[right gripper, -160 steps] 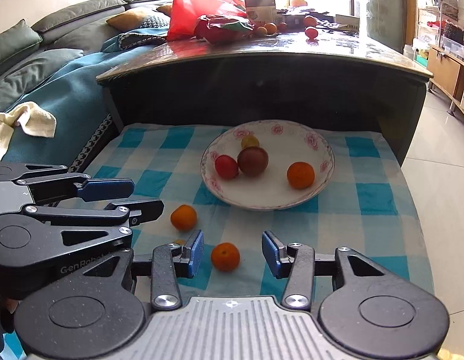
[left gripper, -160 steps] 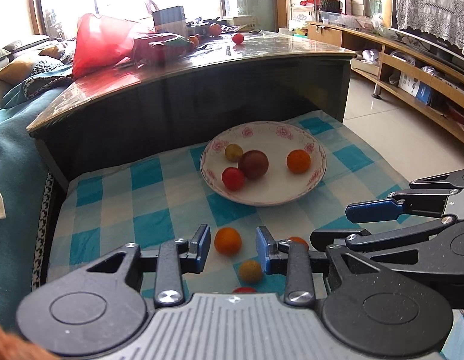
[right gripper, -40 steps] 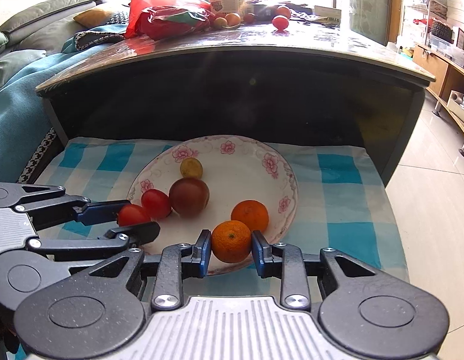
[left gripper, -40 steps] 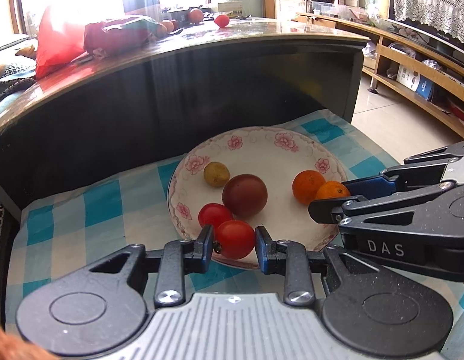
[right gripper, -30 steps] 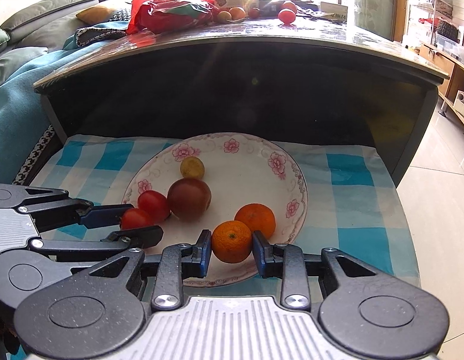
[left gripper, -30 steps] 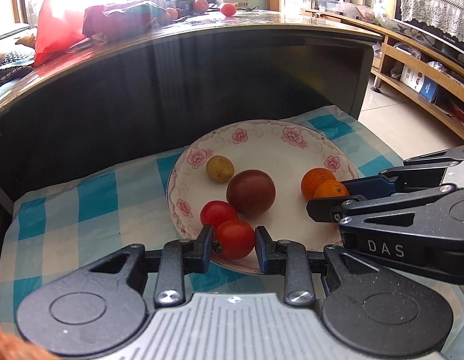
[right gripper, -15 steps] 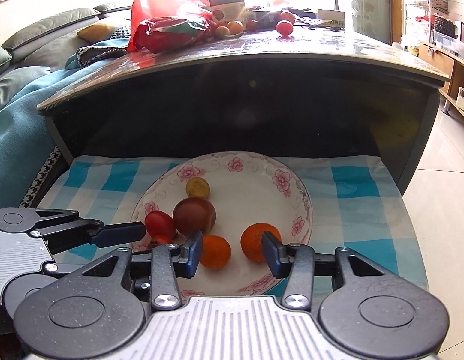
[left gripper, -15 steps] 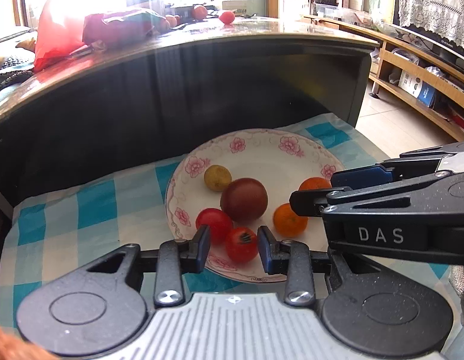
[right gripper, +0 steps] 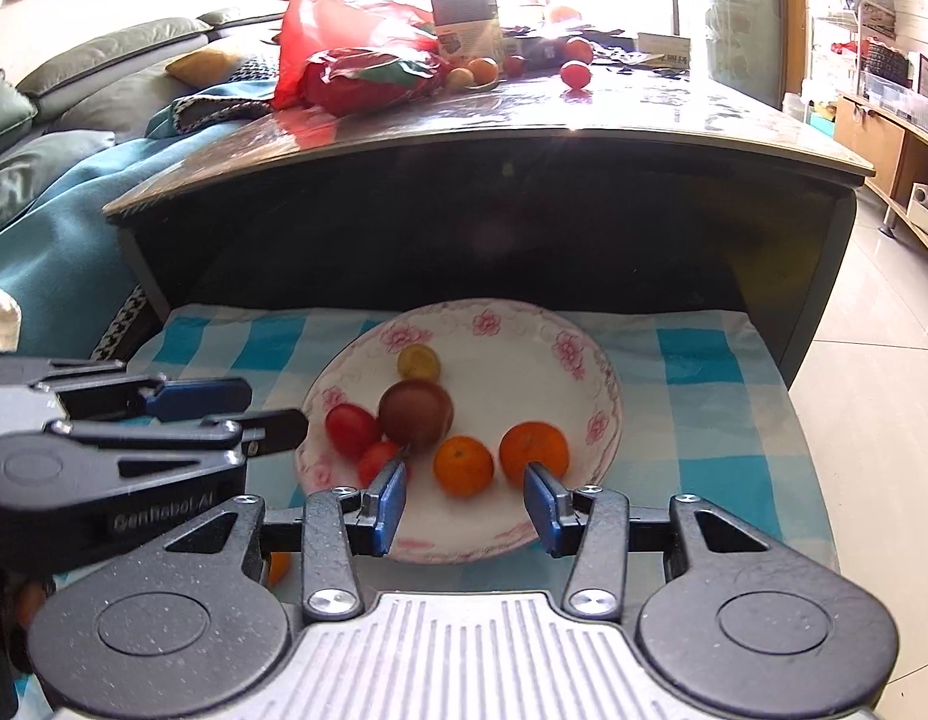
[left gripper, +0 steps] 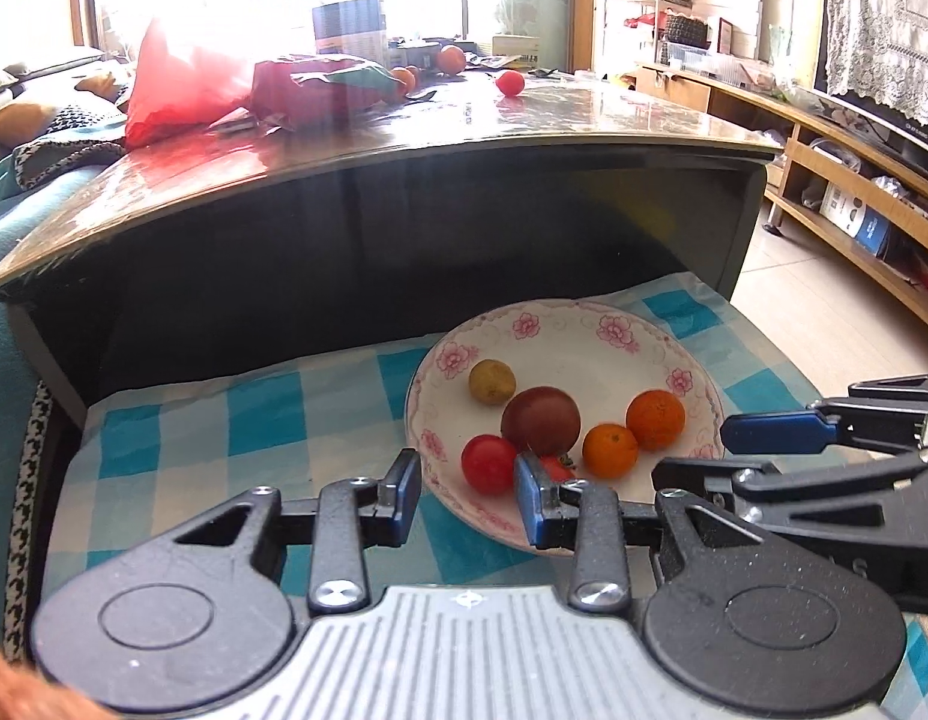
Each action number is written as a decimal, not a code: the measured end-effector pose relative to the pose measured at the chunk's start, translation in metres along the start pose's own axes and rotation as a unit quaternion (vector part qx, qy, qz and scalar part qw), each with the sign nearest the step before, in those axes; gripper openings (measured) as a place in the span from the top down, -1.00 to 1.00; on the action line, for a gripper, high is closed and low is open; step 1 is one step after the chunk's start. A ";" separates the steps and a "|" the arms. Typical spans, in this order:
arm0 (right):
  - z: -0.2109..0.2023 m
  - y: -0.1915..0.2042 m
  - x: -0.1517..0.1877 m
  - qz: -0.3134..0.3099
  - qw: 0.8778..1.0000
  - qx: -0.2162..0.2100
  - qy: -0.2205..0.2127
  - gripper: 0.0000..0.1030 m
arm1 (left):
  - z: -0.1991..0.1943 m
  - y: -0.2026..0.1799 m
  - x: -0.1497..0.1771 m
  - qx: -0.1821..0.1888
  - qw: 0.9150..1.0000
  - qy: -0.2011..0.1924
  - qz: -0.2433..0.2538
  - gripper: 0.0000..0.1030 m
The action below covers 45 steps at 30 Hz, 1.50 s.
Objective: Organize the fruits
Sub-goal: 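Move both open tools back from the bowl toward the last orange and brown fruit, then grasp the last orange with the left tool while the right tool grasps the brown fruit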
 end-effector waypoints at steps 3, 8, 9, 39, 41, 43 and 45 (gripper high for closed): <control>-0.008 0.011 0.009 -0.006 1.000 -0.011 0.007 0.24 | -0.007 0.004 0.006 -0.006 1.000 0.007 0.004 0.16; -0.012 0.045 0.032 -0.039 0.998 -0.044 0.032 0.24 | -0.022 0.013 0.020 -0.019 1.000 0.018 0.012 0.16; -0.011 0.053 0.036 -0.051 0.997 -0.049 0.036 0.24 | -0.024 0.016 0.022 -0.021 1.000 0.019 0.012 0.16; -0.016 0.052 0.063 -0.062 0.994 -0.032 0.090 0.65 | 0.015 -0.004 0.053 0.050 0.996 0.056 0.049 -0.10; -0.019 0.046 0.064 -0.056 0.994 -0.027 0.090 0.65 | 0.020 -0.010 0.055 0.053 0.995 0.057 0.055 -0.11; -0.021 0.039 0.064 -0.049 0.994 -0.022 0.091 0.65 | 0.023 -0.016 0.058 0.052 0.995 0.059 0.063 0.02; -0.021 0.033 0.066 -0.045 0.995 -0.016 0.089 0.65 | 0.028 -0.020 0.063 0.044 0.994 0.065 0.074 0.15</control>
Point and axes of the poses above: each gripper's, at about its wrist camera, not at the fingertips, and z roughly the way its jaws point, y to its left, x to its underside, the point moved 4 cm from there along z, roughly the way its jaws point, and after that the axes turned 5 degrees about -z, right-handed, at the moved point
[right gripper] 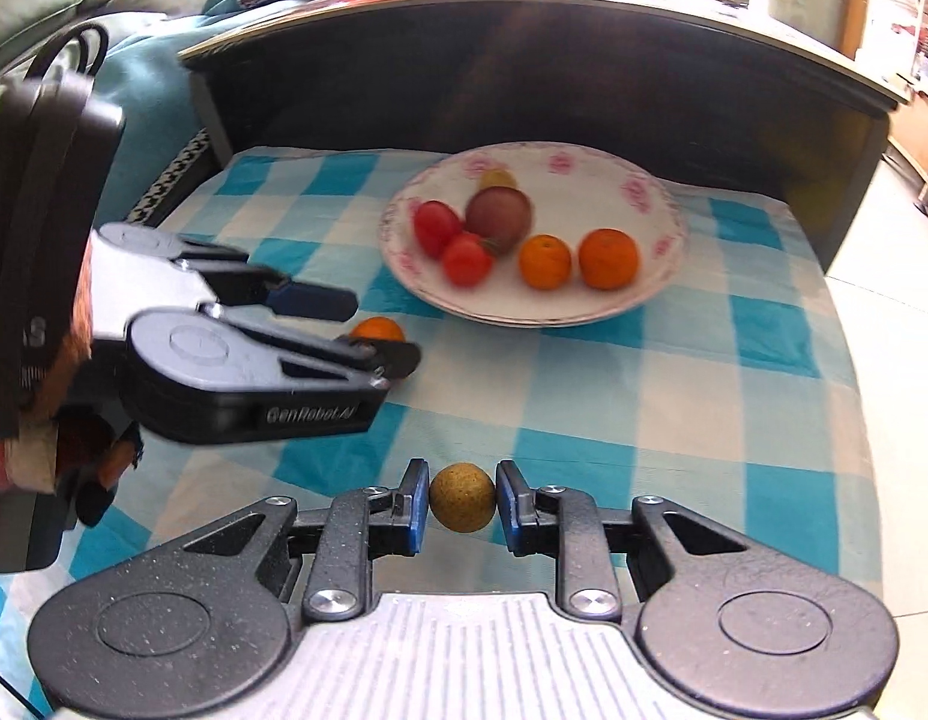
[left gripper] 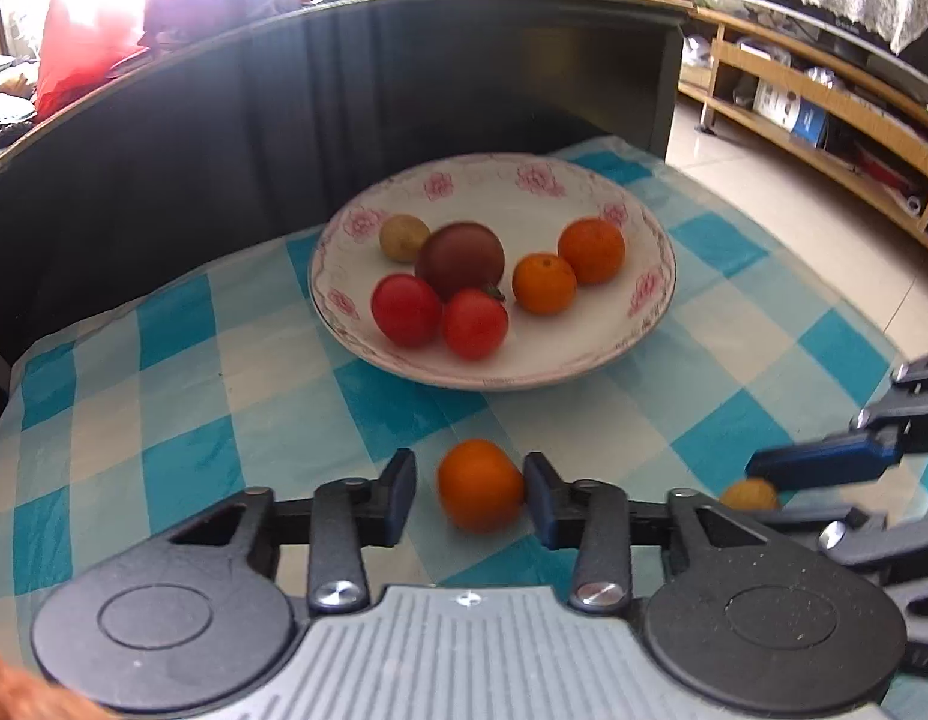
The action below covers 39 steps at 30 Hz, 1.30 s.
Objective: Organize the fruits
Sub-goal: 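Grasp the last orange with the left tool while the right tool grasps the brown fruit, then carry the orange and the brown fruit in both tools over the bowl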
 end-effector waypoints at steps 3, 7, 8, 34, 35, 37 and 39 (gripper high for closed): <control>0.003 -0.011 0.005 0.009 1.000 0.004 0.003 0.65 | 0.000 0.001 0.000 0.006 1.000 -0.005 -0.011 0.23; 0.006 -0.023 0.009 0.019 1.000 0.009 0.005 0.64 | 0.003 0.001 -0.001 0.002 1.000 -0.009 -0.020 0.25; 0.006 -0.025 0.009 0.020 1.000 0.010 0.004 0.64 | 0.002 0.000 0.000 -0.002 1.000 -0.009 -0.018 0.25; 0.013 -0.009 0.015 -0.032 0.999 0.038 -0.005 0.63 | -0.032 -0.023 0.038 -0.029 0.999 0.005 0.013 0.25; 0.013 -0.009 0.015 -0.034 0.999 0.038 -0.005 0.64 | -0.032 -0.023 0.038 -0.028 1.000 0.005 0.012 0.25; 0.013 -0.009 0.016 -0.033 0.999 0.036 -0.004 0.64 | -0.033 -0.023 0.038 -0.026 1.000 0.008 0.009 0.25; 0.012 -0.010 0.016 -0.030 0.999 0.032 -0.004 0.64 | -0.034 -0.022 0.037 -0.024 1.000 0.011 0.006 0.25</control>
Point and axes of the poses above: each gripper's, at about its wrist camera, not at the fingertips, and z roughly the way its jaws point, y to its left, x to its underside, the point moved 4 cm from there along z, roughly the way its jaws point, and after that the axes turned 5 degrees about -z, right-handed, at the moved point
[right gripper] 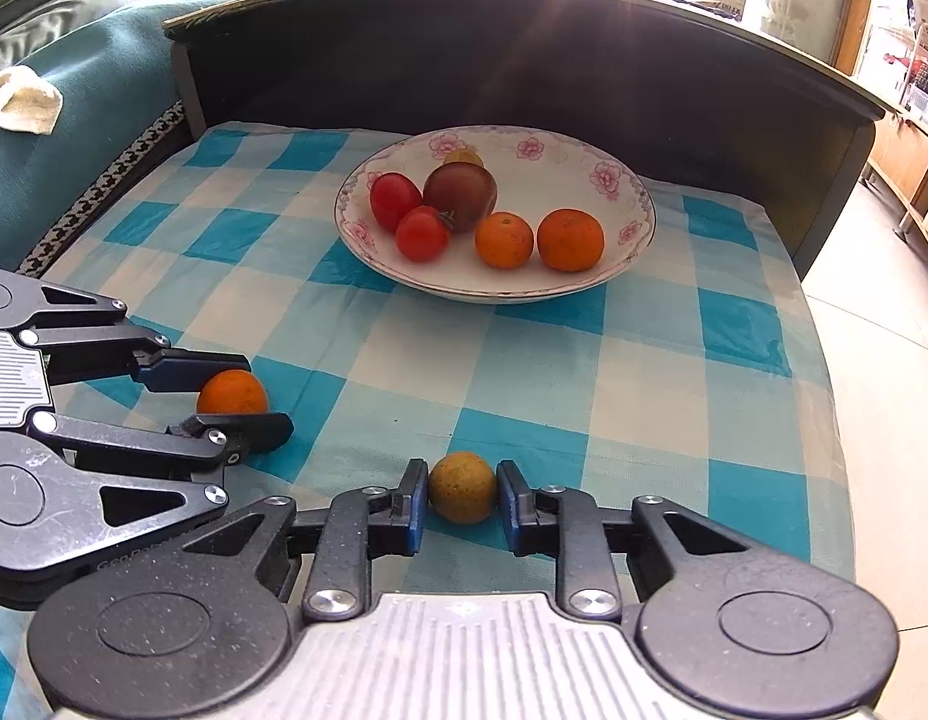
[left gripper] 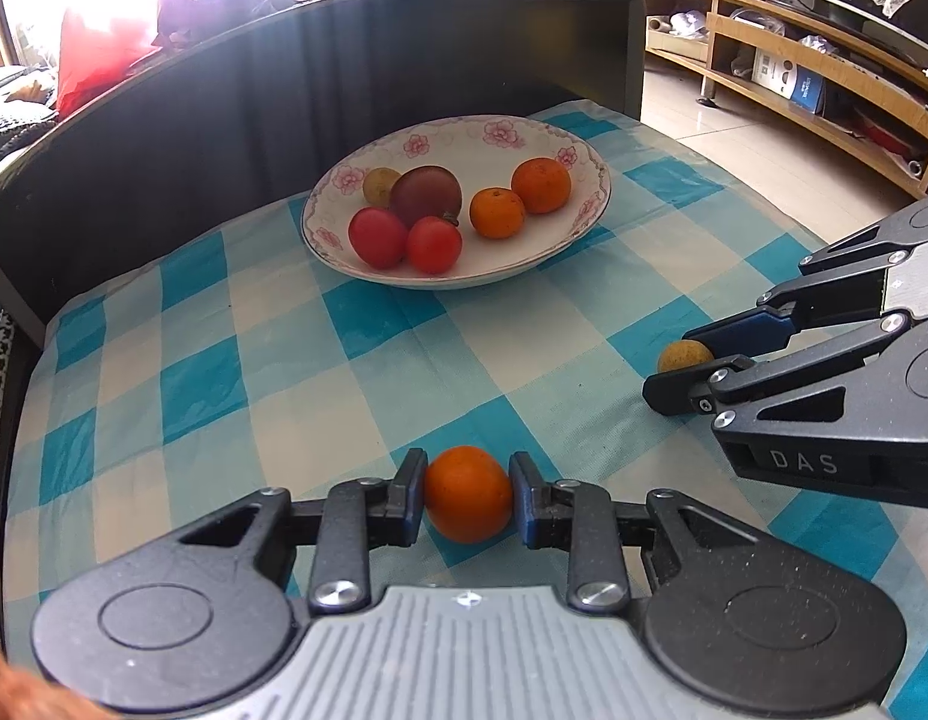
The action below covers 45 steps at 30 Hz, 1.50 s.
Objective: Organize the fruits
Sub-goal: 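Carry the orange and the brown fruit in both tools over the bowl, then open the left tool over the bowl while the right tool releases the brown fruit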
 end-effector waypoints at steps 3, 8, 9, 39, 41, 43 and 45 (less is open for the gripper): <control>-0.003 0.000 -0.002 0.001 1.000 0.000 -0.005 0.65 | -0.002 0.000 -0.003 -0.003 1.000 -0.005 -0.002 0.25; -0.009 0.001 -0.010 -0.001 1.000 0.003 -0.022 0.65 | -0.006 0.002 -0.015 -0.003 1.000 -0.020 -0.012 0.25; -0.010 0.000 -0.012 -0.004 1.000 0.006 -0.025 0.65 | -0.007 0.003 -0.018 -0.003 1.000 -0.023 -0.014 0.25; 0.020 -0.029 -0.069 0.012 0.997 0.025 -0.067 0.62 | 0.030 0.021 -0.081 -0.008 0.998 -0.052 -0.038 0.26; 0.024 -0.032 -0.072 0.018 0.997 0.022 -0.067 0.61 | 0.034 0.020 -0.083 -0.009 0.998 -0.052 -0.036 0.26; 0.027 -0.035 -0.074 0.021 0.997 0.021 -0.069 0.61 | 0.039 0.019 -0.085 -0.010 0.998 -0.051 -0.033 0.27; 0.032 -0.039 -0.075 0.025 0.997 0.018 -0.069 0.61 | 0.044 0.019 -0.087 -0.007 0.998 -0.050 -0.033 0.27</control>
Point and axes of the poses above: each gripper's, at about its wrist camera, not at the fingertips, and z roughly the way its jaws point, y to its left, x to its underside, the point moved 4 cm from there along z, roughly the way its jaws point, and after that the axes turned 5 degrees about -z, right-handed, at the moved point
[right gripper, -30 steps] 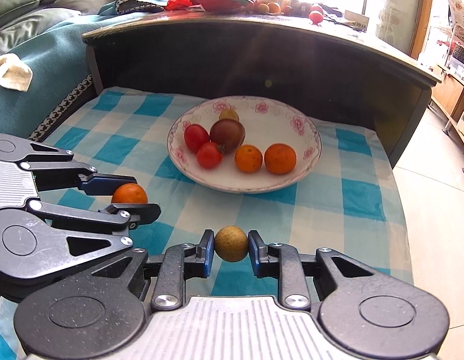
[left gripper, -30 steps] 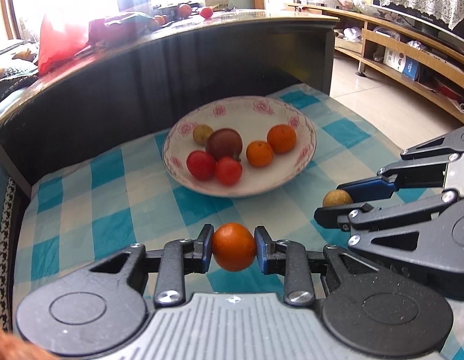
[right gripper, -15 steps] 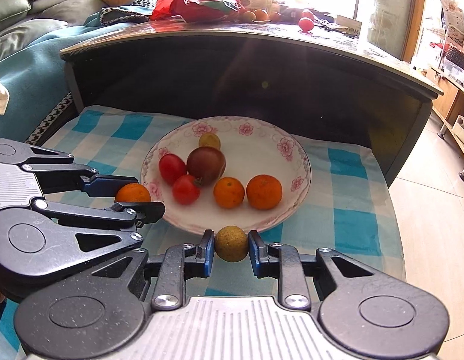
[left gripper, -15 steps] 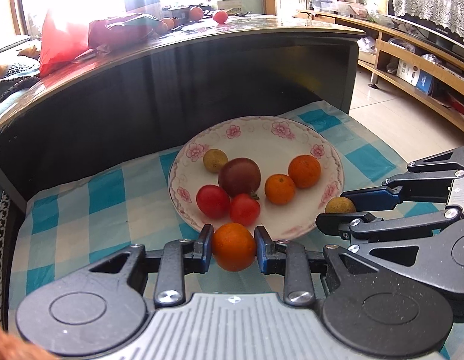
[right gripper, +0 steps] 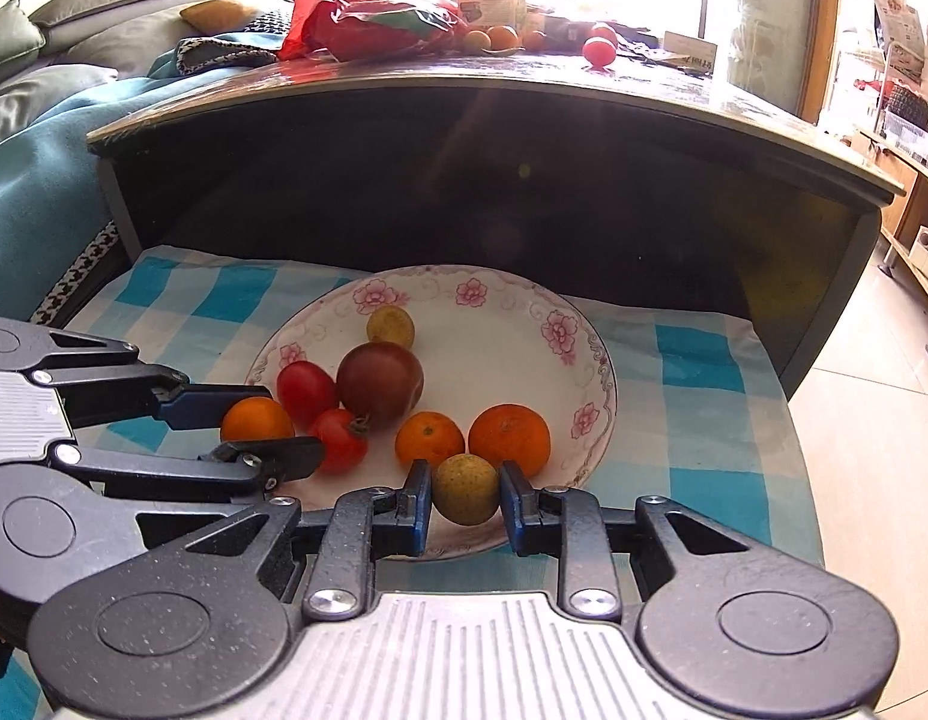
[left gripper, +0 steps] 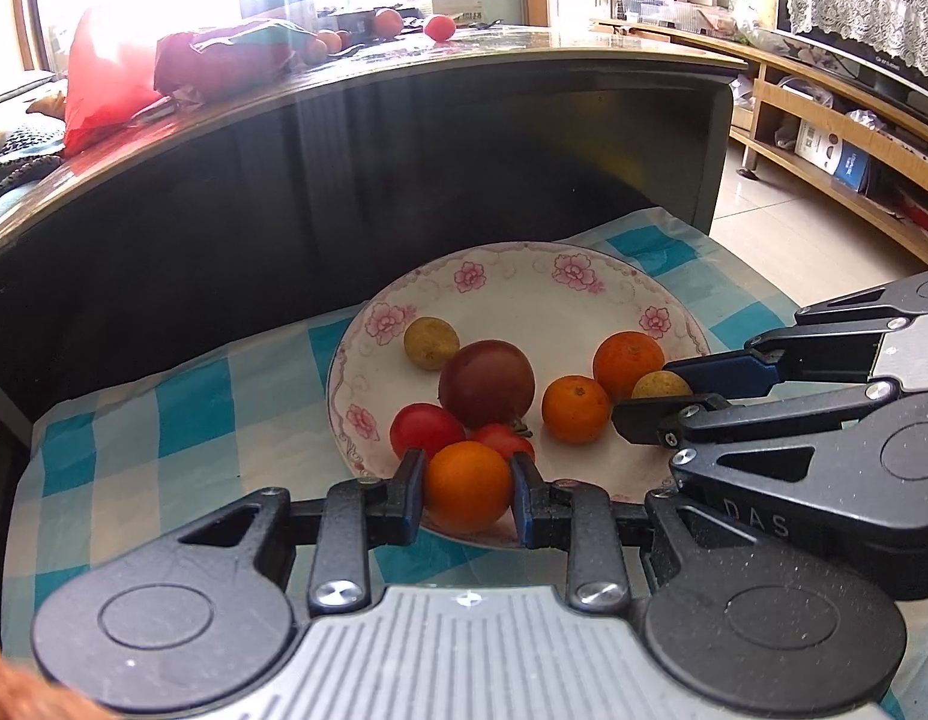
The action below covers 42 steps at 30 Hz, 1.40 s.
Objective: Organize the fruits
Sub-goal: 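Open the left tool over the bowl while the right tool releases the brown fruit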
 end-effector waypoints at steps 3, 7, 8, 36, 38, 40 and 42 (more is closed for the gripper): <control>0.007 -0.006 -0.001 0.007 1.000 -0.003 -0.002 0.59 | 0.005 -0.001 -0.001 0.000 1.000 0.000 0.008 0.26; 0.010 -0.005 -0.007 -0.001 1.000 -0.002 -0.016 0.59 | 0.010 0.001 -0.003 -0.002 1.000 -0.006 0.008 0.23; 0.010 -0.006 -0.009 0.001 1.000 -0.003 -0.018 0.59 | 0.010 0.001 -0.004 -0.002 1.000 -0.007 0.008 0.23; -0.012 -0.021 -0.023 0.052 0.998 0.003 -0.042 0.26 | -0.011 0.004 -0.004 -0.015 1.000 -0.006 -0.015 0.08; -0.018 -0.022 -0.022 0.057 0.998 0.009 -0.039 0.26 | -0.019 0.005 -0.004 -0.020 0.999 -0.011 -0.025 0.05; -0.024 -0.021 -0.020 0.058 0.998 0.013 -0.038 0.26 | -0.026 0.006 -0.005 -0.024 0.999 -0.015 -0.032 -0.08; -0.029 -0.018 -0.019 0.054 0.998 0.019 -0.036 0.26 | -0.033 0.006 -0.004 -0.033 0.999 -0.022 -0.033 -0.27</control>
Point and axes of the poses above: each gripper's, at about its wrist camera, not at the fingertips, and z roughly the way its jaws point, y to its left, x to its underside, the point moved 4 cm from there along z, roughly the way its jaws point, and after that the axes turned 5 degrees about -z, right-handed, at the moved point
